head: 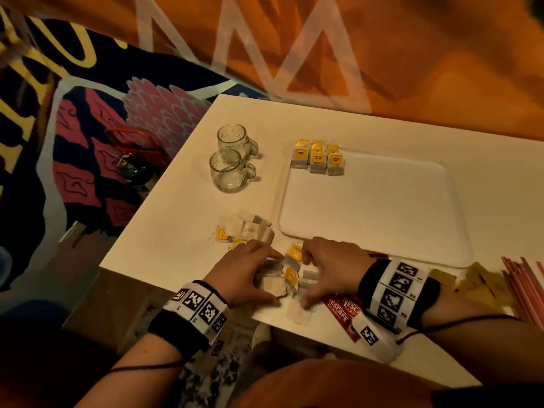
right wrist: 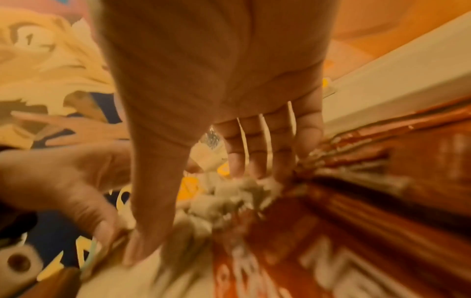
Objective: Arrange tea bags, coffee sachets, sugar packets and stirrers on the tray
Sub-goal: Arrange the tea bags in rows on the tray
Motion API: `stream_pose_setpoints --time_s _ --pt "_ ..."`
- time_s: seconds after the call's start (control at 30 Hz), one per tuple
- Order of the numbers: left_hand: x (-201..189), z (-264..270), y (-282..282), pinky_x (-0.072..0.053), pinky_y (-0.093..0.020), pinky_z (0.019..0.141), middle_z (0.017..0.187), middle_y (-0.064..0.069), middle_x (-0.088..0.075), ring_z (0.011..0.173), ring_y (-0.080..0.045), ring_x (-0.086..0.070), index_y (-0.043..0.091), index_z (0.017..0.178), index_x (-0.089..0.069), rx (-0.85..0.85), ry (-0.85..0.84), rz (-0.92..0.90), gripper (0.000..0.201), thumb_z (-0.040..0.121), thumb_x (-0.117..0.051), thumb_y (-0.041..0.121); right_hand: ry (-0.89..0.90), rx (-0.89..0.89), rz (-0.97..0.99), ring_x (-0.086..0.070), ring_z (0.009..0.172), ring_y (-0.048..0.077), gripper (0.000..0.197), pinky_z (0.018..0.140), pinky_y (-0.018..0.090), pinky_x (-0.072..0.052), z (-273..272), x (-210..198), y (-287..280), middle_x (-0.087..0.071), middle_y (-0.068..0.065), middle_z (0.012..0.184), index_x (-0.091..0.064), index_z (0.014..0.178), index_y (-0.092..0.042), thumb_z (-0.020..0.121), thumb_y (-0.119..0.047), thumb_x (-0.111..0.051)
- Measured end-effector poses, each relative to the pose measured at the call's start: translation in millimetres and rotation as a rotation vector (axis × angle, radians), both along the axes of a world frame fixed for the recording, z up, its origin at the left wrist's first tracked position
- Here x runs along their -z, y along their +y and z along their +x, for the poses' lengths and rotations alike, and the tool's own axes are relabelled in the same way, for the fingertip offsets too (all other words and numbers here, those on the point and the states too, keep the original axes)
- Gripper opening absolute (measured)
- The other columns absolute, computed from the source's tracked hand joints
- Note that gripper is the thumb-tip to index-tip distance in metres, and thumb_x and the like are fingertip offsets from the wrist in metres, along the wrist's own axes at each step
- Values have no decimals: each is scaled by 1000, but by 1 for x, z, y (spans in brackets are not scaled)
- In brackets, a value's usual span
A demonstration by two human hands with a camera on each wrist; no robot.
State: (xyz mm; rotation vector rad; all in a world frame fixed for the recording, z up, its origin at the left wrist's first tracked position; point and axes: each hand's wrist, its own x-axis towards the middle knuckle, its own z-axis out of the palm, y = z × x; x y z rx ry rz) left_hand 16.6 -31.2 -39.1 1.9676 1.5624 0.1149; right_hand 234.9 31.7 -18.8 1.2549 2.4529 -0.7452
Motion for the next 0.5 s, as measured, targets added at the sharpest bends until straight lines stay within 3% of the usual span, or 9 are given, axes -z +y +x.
stream_pose_setpoints --time_s 0.23,0.4,0.5 --pt "1 12 8 -40 -27 85 116 8 -56 109 -14 -53 33 120 -56 -8 142 53 61 66 -77 51 30 15 92 -54 83 15 49 64 29 -39 3 11 -3 -59 -7 101 -51 102 -28 67 -56 -71" --pt "0 19 12 -33 -29 91 116 12 -58 112 -11 -53 36 118 -57 -43 175 94 49 73 -70 50 87 108 44 -58 90 16 38 68 29 -43 7 14 2 -62 -7 99 -59 101 -29 71 -47 -72" --pt "0 21 14 -41 -31 94 116 10 -58 111 -12 -54 35 118 -58 -84 69 70 56 67 -68 58 177 219 -41 -58 86 13 35 71 30 -48 14 11 6 -63 -8 93 -63 96 -29 69 -45 -77"
